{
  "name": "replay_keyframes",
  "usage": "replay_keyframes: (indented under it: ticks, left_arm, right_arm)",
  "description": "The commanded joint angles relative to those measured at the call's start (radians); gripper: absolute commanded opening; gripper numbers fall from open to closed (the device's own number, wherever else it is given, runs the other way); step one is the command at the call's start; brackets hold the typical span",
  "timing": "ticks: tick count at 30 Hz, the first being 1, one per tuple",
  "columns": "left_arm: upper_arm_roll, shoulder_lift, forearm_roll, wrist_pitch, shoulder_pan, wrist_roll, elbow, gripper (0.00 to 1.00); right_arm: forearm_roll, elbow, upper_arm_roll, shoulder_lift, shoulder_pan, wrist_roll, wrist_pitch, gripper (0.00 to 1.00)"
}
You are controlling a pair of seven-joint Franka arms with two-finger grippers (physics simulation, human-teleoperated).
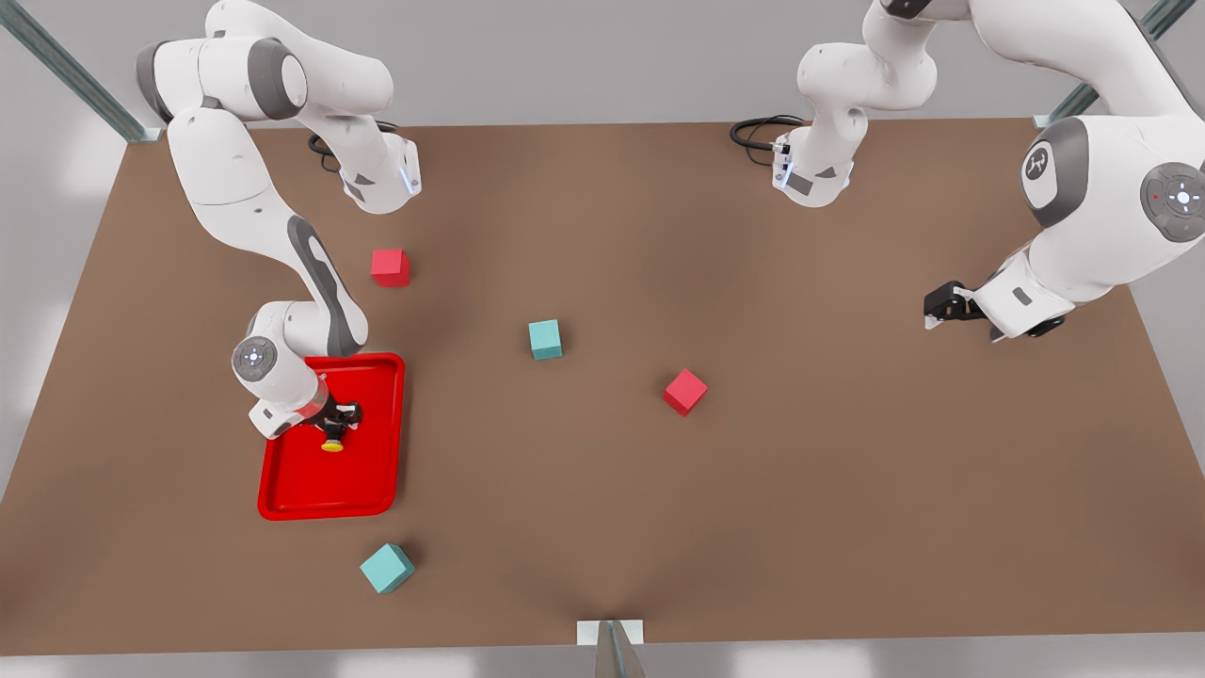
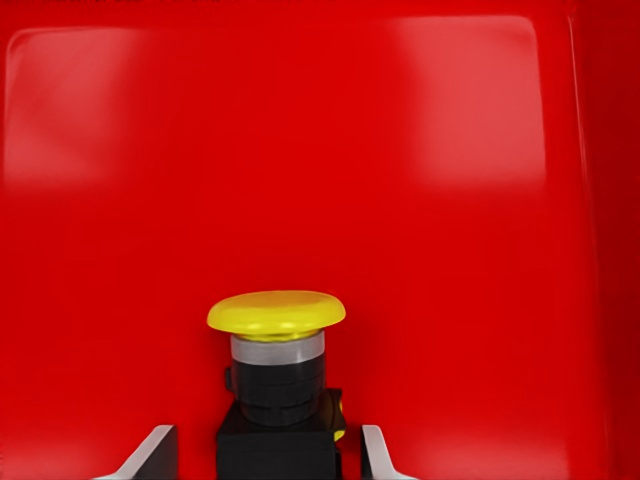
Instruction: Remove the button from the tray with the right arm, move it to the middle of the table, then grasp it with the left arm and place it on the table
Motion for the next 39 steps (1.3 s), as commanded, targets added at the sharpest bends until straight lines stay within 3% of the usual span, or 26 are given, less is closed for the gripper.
replay_keyframes:
  ticks: [1, 6, 14, 25, 34, 39]
  left_arm:
    - [0.0, -0.001, 0.001, 0.0, 0.001, 0.001, 0.0, 1.0]
    - [0.0, -0.001, 0.001, 0.0, 0.0, 0.001, 0.0, 1.0]
    - [0.0, -0.001, 0.0, 0.001, 0.001, 0.001, 0.0, 1.0]
    - [0.0, -0.001, 0.0, 0.0, 0.0, 0.001, 0.0, 1.0]
    - [-0.003, -0.001, 0.001, 0.0, 0.0, 0.001, 0.0, 1.0]
    - [-0.004, -0.001, 0.001, 0.0, 0.001, 0.001, 0.0, 1.0]
  right_arm:
    - [0.001, 0.0, 0.0, -0.001, 0.0, 0.011, -0.002, 0.75]
    - [0.001, 0.001, 0.0, -0.001, 0.0, 0.009, -0.002, 0.6]
    - [0.001, 0.003, 0.0, -0.001, 0.0, 0.006, -0.002, 0.45]
    - [0.0, 0.058, 0.023, -0.016, 0.016, 0.003, -0.111, 0.45]
    - [0.0, 0.13, 0.146, -0.013, 0.019, 0.026, -0.131, 0.43]
    - [0.0, 0.245, 0.201, -0.013, 0.025, 0.089, -0.28, 0.42]
